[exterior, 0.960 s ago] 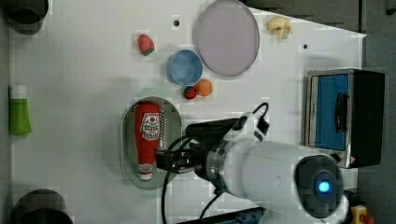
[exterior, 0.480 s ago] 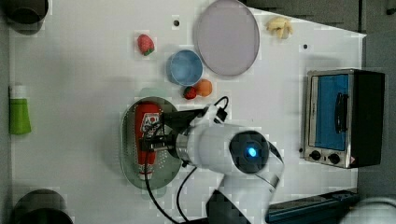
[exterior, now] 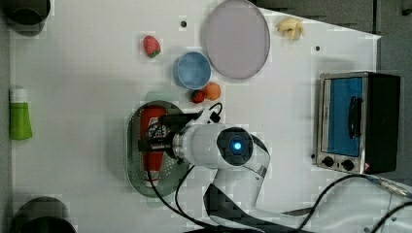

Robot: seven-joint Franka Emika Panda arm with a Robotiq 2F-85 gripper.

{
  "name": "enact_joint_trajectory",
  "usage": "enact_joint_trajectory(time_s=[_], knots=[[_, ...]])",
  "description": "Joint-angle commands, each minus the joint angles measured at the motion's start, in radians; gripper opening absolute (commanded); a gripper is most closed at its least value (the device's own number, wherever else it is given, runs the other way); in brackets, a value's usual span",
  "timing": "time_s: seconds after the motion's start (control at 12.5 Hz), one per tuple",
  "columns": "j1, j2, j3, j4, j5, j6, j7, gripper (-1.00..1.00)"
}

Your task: Pick ketchup from strainer and place it on the table

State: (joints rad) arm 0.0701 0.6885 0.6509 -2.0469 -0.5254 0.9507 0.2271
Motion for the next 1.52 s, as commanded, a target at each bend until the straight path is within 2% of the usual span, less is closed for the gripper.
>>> enact_joint_trajectory(time_s=[0.08,0.32,0.48,0.72,1.12,1.28,1.52], knots=[[0.026,0.006,-0.011,0.036,-0.028,0.013,0.085,0.91],[0.031,0.003,-0.016,0.042,-0.032,0.013,0.085,0.21],[0.027,-0.023,-0.014,0.036,-0.032,-0.006,0.085,0.21],[-0.001,-0.131,0.033,0.019,-0.005,-0.07,0.085,0.21],[-0.066,-0.358,0.119,0.045,0.272,-0.205,0.072,0.21],[-0.083,-0.418,0.113,0.07,0.302,-0.311,0.033,0.21],[-0.147,-0.464,0.078,0.1,0.303,-0.409,-0.092,0.21]])
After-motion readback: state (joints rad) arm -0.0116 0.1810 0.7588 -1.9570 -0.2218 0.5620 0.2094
